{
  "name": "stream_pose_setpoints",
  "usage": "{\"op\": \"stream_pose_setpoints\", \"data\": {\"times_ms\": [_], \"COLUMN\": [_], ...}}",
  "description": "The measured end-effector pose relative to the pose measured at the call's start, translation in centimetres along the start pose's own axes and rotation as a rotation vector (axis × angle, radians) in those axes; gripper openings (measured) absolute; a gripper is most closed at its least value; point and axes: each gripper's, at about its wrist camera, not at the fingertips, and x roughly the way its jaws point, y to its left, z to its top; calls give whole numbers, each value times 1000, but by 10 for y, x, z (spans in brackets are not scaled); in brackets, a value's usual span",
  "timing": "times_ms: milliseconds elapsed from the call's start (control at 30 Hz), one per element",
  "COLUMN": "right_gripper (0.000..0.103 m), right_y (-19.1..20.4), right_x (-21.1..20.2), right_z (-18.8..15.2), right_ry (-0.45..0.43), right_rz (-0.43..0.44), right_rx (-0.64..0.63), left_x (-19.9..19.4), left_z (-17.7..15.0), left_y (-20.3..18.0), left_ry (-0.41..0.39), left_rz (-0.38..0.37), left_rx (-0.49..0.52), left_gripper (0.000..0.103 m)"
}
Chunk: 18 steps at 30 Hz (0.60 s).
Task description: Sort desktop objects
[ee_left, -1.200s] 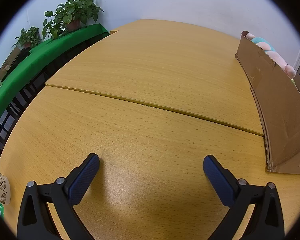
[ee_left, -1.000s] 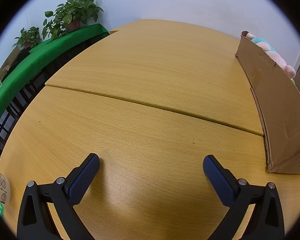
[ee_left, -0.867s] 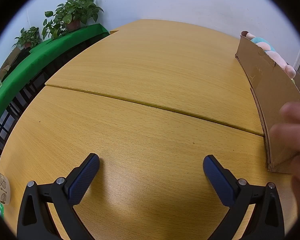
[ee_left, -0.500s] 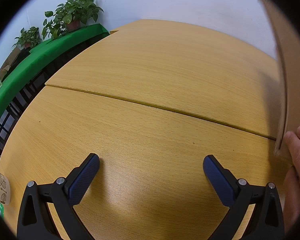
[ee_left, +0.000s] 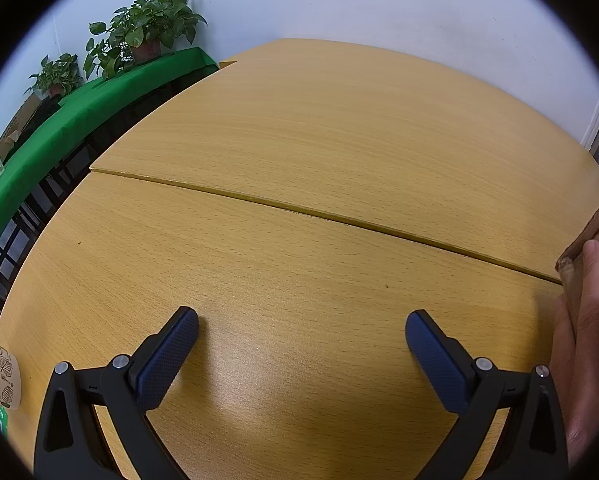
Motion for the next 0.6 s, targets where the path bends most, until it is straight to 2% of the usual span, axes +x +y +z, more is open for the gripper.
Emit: {"op": "stream_pose_setpoints", "data": {"times_ms": [600], "right_gripper": [103], "right_y": [1], "right_x": [4], "right_z": [0], "right_ry": [-2], "right_rz": [0], "right_rx": [1], "left_x": [0], "left_z": [1], "left_y": [0], "left_ry": [1], "left_rz": [-1], "left_rx": [1], "left_gripper": [103]}}
